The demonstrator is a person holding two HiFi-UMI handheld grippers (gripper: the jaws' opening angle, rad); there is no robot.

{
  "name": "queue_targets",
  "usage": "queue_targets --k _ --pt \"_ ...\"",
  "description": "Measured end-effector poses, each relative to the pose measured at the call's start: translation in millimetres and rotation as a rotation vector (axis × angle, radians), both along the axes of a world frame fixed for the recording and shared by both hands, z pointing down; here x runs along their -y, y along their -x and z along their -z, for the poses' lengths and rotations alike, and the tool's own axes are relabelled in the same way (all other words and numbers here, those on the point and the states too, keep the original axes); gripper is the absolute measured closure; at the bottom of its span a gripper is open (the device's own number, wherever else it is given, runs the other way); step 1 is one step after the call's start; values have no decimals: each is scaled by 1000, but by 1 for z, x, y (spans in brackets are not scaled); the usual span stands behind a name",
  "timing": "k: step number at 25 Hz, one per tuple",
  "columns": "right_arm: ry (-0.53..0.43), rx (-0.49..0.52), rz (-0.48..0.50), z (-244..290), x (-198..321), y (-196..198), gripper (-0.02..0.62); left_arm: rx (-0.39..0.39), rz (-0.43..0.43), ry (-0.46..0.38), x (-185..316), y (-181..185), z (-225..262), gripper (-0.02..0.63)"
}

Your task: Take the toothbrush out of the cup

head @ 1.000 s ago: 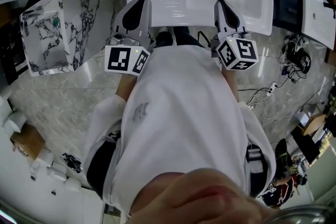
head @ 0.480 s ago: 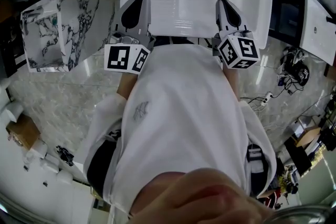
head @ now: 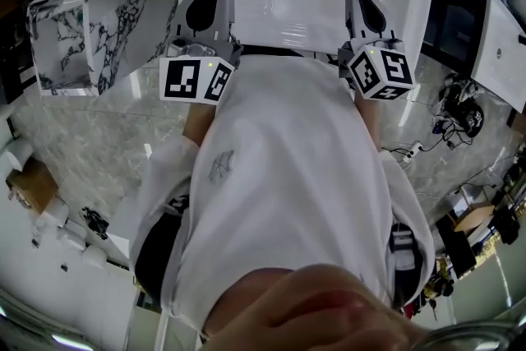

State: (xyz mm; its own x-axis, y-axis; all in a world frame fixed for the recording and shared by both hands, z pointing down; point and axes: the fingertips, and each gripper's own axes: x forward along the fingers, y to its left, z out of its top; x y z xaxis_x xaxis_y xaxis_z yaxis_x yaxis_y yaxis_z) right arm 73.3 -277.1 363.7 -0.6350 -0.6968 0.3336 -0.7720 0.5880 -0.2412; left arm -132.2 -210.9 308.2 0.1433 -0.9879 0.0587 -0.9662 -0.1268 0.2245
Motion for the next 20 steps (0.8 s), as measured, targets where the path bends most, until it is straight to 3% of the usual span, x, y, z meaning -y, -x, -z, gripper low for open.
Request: queue_targets --k 9,20 --pt "1 -5 -28 -2 -2 -7 580 0 -27 -6 5 -3 -1 591" --pt "-7 -7 -132 8 6 -19 580 5 -98 -21 23 8 8 591"
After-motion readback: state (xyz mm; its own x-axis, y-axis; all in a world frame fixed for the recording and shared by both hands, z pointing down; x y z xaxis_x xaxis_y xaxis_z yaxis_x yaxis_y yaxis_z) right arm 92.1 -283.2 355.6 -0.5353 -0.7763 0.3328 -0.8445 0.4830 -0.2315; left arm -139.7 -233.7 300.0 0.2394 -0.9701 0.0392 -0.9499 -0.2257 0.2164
